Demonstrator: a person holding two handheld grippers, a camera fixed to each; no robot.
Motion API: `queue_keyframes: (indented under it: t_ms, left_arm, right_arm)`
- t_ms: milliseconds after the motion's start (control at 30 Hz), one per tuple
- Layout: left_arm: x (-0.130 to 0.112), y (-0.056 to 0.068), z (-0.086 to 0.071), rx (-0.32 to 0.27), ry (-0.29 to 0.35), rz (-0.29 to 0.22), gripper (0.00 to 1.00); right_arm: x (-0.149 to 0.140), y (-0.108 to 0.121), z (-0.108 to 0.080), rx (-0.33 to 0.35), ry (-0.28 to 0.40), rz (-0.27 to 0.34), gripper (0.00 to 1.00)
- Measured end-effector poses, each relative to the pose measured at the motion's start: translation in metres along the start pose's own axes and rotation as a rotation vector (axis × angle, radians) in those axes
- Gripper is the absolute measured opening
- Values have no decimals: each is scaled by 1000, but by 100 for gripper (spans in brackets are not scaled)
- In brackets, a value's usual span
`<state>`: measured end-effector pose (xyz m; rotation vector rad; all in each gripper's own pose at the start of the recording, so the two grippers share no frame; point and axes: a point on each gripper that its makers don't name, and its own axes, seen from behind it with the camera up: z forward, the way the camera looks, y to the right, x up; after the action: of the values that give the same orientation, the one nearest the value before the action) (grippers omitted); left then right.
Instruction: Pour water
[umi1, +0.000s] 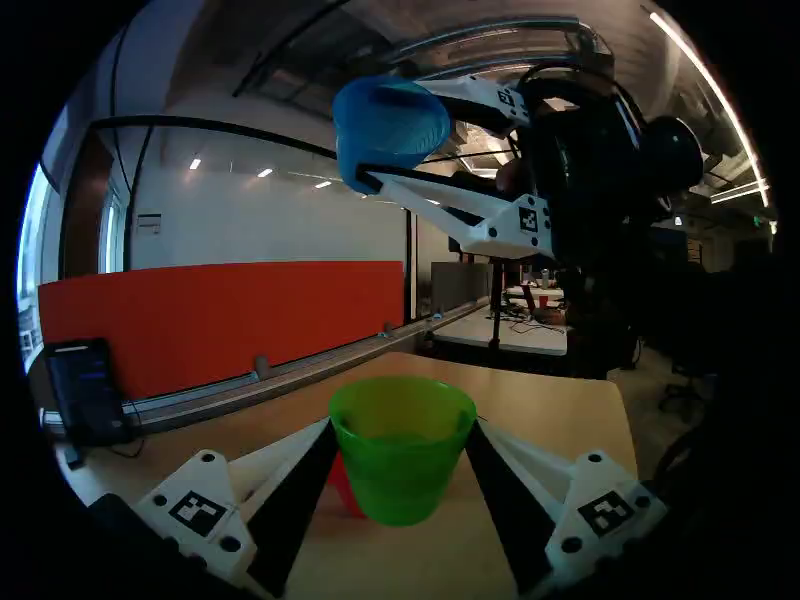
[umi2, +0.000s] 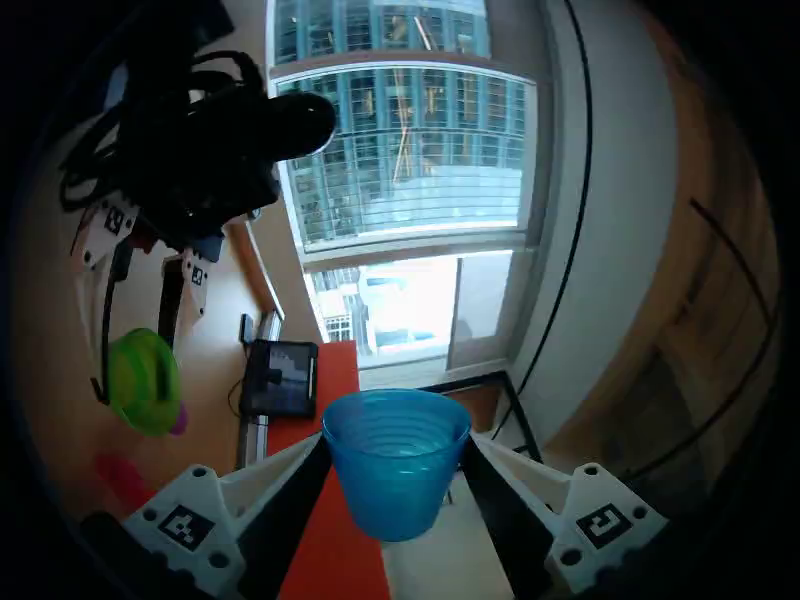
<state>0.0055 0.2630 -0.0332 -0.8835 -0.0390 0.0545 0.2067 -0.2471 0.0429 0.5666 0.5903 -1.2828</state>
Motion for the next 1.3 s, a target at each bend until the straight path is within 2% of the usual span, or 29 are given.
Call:
queue_keyframes:
  t_ms: [333, 667, 867, 967, 1067, 1300]
  left_arm:
    - [2, -3, -4, 12, 4, 2, 86]
    - [0, -10, -6, 32, 2, 9, 86]
    - [1, -12, -6, 38, 5, 10, 86]
    - [1, -13, -5, 42, 4, 13, 86]
    - [1, -14, -5, 44, 1, 15, 86]
    - [-2, -21, -7, 60, -9, 25, 86]
  right_arm:
    - [-3, -20, -9, 31, -11, 349, 89]
    - [4, -39, -13, 98, -26, 827, 89]
    - [7, -47, -12, 139, -35, 1043, 89]
    - [10, -50, -12, 157, -32, 1130, 89]
    - [10, -52, -13, 165, -30, 1185, 89]
    - [-6, -58, -19, 149, -64, 1191, 90]
